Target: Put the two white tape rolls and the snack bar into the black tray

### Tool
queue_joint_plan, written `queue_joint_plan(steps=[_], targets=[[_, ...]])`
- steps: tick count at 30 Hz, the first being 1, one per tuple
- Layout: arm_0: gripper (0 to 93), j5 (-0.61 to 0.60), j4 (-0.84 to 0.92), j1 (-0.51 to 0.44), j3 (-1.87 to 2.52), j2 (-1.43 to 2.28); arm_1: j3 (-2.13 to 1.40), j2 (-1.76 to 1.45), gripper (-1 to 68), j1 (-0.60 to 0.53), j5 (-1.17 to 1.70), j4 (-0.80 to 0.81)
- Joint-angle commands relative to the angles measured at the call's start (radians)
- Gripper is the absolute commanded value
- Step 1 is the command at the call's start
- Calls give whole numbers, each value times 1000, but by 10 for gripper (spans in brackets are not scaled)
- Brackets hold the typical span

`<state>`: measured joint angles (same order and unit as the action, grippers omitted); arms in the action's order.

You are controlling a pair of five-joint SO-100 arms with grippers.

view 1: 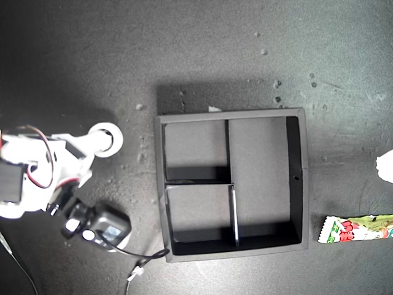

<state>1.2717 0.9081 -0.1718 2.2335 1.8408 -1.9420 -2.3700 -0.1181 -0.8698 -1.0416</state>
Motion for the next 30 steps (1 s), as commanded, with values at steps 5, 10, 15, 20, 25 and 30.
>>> queue_joint_plan(steps=[5, 10, 15, 20, 25, 30], targets=[[21, 32, 3, 92, -95, -137, -98, 0, 107, -158, -310, 55], [0, 3, 32, 121, -150, -176, -201, 0, 114, -353, -595, 166], [0, -14, 155, 141, -204, -106, -377, -12, 162, -486, -997, 204], [0, -20, 301, 155, -279, -29, -500, -17, 226, -583, -1250, 227], [0, -44, 370, 156, -331, 74, -634, -17, 273, -650, -1344, 379], [0, -75, 431, 149, -408, 167, -750, -3, 278, -672, -1341, 563]])
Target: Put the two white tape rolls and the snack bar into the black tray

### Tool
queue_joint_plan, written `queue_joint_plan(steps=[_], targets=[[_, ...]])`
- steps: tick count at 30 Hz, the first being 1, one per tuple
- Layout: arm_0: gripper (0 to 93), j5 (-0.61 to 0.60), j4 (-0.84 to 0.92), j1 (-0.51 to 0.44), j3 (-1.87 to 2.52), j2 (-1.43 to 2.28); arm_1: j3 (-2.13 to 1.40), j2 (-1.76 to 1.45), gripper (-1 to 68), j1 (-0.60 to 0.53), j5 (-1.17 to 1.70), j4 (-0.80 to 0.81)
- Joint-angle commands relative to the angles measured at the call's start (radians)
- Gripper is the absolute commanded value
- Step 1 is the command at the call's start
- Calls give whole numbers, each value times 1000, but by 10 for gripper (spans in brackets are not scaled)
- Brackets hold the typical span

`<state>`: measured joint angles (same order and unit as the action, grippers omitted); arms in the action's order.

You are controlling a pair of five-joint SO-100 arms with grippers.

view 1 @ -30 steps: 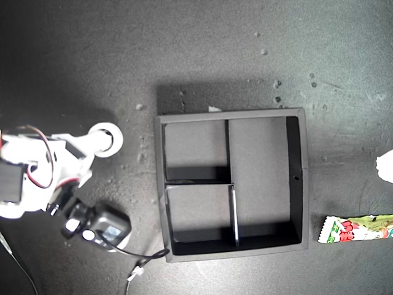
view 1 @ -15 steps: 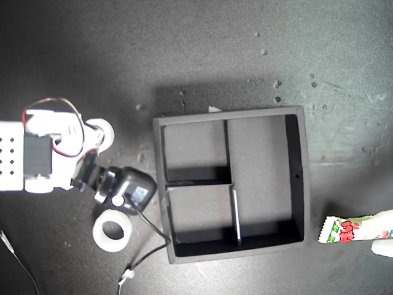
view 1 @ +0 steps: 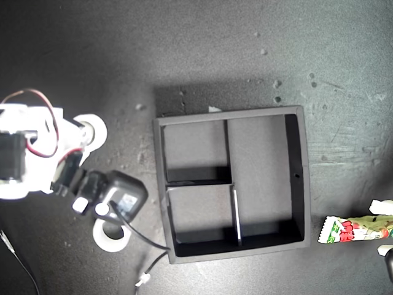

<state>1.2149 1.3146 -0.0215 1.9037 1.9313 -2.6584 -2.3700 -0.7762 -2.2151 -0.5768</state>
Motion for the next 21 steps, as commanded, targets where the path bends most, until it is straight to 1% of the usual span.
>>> queue_joint_plan(steps=[1, 9, 11, 12, 13, 16, 17, 21], targets=[[0, -25, 35, -5, -94, 95, -55, -3, 279, -14, 14, 132], [0, -43, 60, -49, -124, 213, -160, 0, 274, -17, 63, 216], [0, -40, 60, -64, -118, 238, -186, 0, 249, -18, 66, 233], [0, -38, 60, -72, -118, 250, -201, 0, 219, -20, 67, 247], [0, -37, 60, -81, -118, 259, -218, 0, 153, -21, 64, 259], [0, -31, 51, -107, -115, 285, -258, -14, 12, -20, 64, 282], [0, -31, 44, -117, -115, 293, -262, -15, -1, -15, 69, 282], [0, -40, -3, -155, -141, 301, -256, -18, -2, 26, 120, 276]])
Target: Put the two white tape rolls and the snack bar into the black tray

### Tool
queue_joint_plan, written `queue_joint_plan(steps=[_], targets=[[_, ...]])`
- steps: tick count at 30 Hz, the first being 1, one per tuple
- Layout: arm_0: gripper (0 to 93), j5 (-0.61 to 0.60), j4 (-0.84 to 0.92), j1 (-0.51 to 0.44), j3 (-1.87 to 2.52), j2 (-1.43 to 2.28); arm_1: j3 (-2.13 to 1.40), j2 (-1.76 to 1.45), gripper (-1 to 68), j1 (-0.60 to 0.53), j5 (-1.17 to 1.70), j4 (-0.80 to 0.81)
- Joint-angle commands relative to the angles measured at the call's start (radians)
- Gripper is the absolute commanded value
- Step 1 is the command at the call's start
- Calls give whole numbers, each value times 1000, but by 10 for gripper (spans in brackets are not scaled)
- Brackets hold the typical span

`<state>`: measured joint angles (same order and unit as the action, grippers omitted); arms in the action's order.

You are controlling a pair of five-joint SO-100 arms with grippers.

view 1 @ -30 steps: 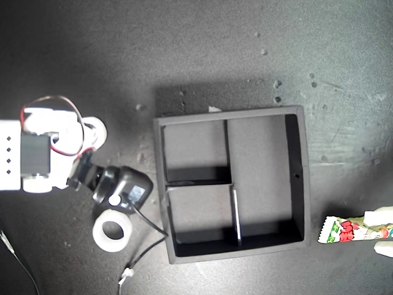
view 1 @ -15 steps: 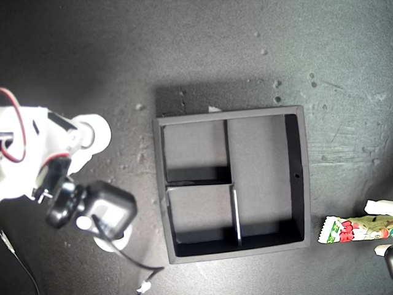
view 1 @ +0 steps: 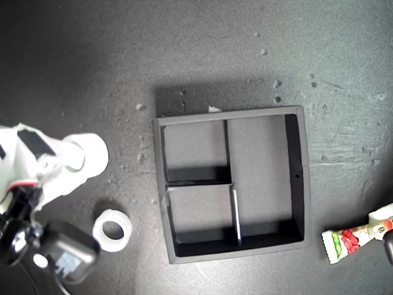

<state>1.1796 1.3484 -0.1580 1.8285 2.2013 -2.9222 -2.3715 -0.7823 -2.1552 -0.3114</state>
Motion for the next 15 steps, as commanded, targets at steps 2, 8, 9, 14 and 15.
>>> queue_joint_plan(steps=[2, 8, 9, 14, 15], targets=[[0, -18, -57, -44, -124, -3, 43, -18, -2, 78, 112, -43], [0, -84, -72, -123, -457, -296, 305, -43, -3, 310, 402, -390], [0, -92, -72, -129, -511, -351, 364, -44, -3, 353, 456, -456], [0, -112, -9, -138, -749, -600, 641, -44, -3, 551, 703, -730], [0, -112, 5, -135, -787, -646, 690, -44, -3, 586, 749, -779]])
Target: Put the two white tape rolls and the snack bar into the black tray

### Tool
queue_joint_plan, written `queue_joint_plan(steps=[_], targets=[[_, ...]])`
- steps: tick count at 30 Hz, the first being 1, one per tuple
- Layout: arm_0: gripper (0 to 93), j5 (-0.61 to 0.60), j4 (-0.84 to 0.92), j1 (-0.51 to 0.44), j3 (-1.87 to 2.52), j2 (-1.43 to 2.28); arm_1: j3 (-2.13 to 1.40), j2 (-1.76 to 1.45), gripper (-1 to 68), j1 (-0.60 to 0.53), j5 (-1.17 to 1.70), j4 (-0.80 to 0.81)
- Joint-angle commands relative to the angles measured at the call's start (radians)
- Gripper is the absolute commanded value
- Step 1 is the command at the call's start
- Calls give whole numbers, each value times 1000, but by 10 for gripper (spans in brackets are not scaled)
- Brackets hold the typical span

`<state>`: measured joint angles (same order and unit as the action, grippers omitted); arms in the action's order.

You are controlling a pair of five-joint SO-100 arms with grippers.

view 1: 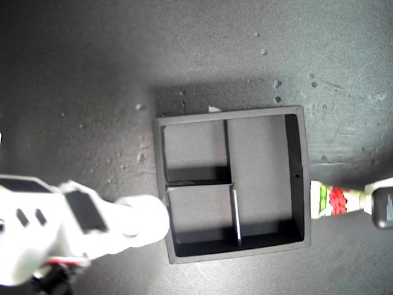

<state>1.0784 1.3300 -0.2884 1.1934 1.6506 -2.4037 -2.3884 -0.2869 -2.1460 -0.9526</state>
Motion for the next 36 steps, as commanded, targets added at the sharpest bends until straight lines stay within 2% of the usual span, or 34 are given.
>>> queue_joint_plan(steps=[1, 5, 8, 11, 20, 25, 28, 36], targets=[[0, -12, 37, 0, -189, -138, 219, -26, -3, 124, 787, -187], [0, 2, 118, 31, -385, -357, 341, -20, -4, 273, 825, -278], [0, 3, 284, 49, -729, -621, 334, -20, -4, 339, 568, -270], [0, -3, 511, 57, -1382, -1012, 290, -25, -4, 347, 310, -244], [0, 18, 503, 34, -1232, -989, 81, -28, -3, 270, -247, -127], [0, 18, 505, -11, -1187, -983, 52, -14, -3, 255, -382, -104], [0, 12, 505, -35, -1183, -991, 104, -8, -4, 270, -281, -140], [0, 17, 505, -72, -1212, -1031, 291, -8, -6, 376, 588, -89]])
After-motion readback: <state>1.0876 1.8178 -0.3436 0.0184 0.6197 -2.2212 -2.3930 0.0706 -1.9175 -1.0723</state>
